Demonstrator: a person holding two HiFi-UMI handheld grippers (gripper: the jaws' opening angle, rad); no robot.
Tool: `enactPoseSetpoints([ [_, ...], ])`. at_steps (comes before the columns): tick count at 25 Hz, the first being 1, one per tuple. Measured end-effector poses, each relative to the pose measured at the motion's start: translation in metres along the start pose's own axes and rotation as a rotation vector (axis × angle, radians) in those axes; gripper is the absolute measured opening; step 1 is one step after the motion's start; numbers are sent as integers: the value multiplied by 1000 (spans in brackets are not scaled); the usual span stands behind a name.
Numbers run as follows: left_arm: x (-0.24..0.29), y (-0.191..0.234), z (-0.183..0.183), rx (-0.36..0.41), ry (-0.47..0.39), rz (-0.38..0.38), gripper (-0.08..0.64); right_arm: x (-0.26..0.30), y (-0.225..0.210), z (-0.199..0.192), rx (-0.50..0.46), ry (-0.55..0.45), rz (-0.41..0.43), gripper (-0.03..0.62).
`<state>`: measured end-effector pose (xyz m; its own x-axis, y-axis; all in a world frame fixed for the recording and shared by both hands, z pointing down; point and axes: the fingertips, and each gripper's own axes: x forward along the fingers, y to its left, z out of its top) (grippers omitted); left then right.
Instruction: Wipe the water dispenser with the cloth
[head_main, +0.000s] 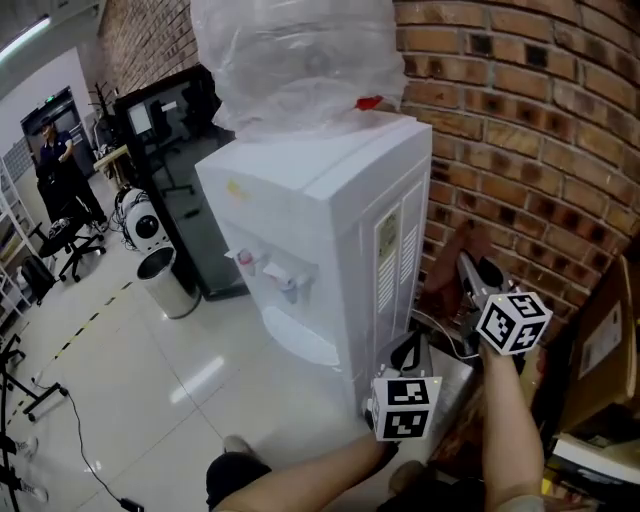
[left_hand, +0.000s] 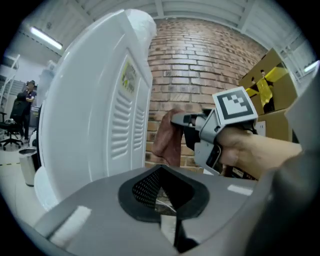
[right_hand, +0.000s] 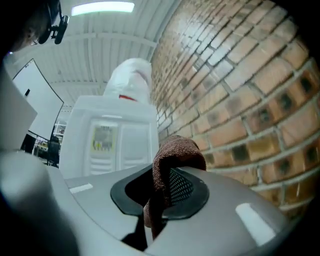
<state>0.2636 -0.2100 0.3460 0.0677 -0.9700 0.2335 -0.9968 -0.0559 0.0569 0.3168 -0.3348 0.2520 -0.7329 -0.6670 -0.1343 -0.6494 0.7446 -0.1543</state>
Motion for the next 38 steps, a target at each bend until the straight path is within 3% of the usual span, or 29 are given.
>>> enactPoseSetpoints([
  [6,-16,-5,73,43,-70,-5,0,19,45,130,-169,-140,63,60],
  [11,-28,5,138,62,-163,30,0,49,59,185,-248,-160,70,58],
  [15,-40,12,176,79,-225,50,0,77,61,205,-276,-128,61,58],
  [19,-42,23,184,73,-236,73,0,101,65,195,-321,-54,65,58],
  [26,-30,25,161,45,-197,74,0,107,51,161,-329,1,42,57],
  [38,-1,11,50,40,-28,41,0,89,26,17,-273,208,50,57],
])
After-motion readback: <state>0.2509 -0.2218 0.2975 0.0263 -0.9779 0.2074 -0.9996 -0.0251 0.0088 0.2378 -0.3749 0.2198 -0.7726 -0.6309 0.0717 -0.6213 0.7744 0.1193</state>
